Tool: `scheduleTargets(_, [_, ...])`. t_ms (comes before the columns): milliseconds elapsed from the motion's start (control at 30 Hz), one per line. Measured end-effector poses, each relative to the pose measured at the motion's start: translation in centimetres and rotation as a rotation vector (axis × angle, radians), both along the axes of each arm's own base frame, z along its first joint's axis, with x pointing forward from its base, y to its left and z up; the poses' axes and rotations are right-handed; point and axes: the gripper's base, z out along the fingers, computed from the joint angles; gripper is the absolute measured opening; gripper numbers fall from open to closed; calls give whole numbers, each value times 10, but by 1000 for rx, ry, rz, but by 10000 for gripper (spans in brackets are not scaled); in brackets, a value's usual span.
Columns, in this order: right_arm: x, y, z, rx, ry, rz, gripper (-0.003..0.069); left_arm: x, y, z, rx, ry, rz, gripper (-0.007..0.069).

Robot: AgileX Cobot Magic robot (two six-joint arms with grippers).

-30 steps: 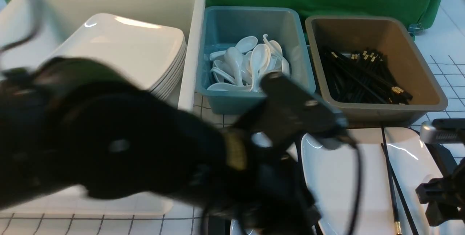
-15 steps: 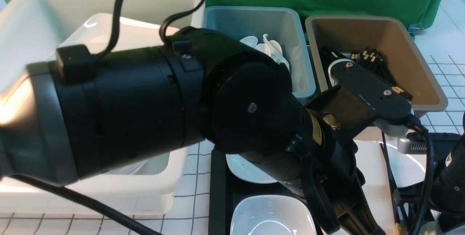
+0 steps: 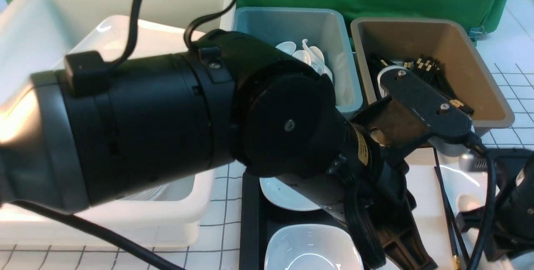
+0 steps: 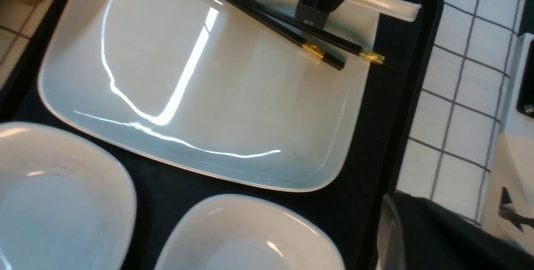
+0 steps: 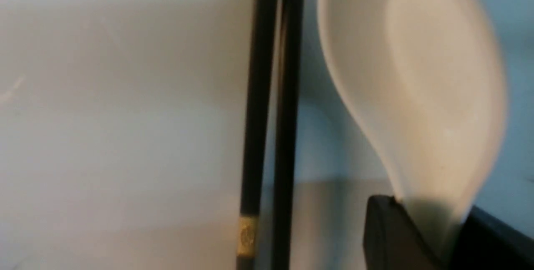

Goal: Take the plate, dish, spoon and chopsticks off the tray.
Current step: Use the right arm to grab a soup spoon from the plate, then use the right arm to put the soup spoon into the small storage box in the middle

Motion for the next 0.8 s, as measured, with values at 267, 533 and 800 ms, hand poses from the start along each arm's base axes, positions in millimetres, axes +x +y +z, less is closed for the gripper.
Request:
scheduleTargets(267, [20, 24, 114, 266, -375, 87, 125, 38, 59, 60, -151, -193, 251, -3])
scheduleTargets(533, [95, 96, 173, 459, -584, 273, 120, 76, 137, 84, -221, -187, 539, -3])
scheduleTargets(800, [197, 154, 133, 514, -635, 261, 129, 73, 147, 75, -143, -85, 542, -3])
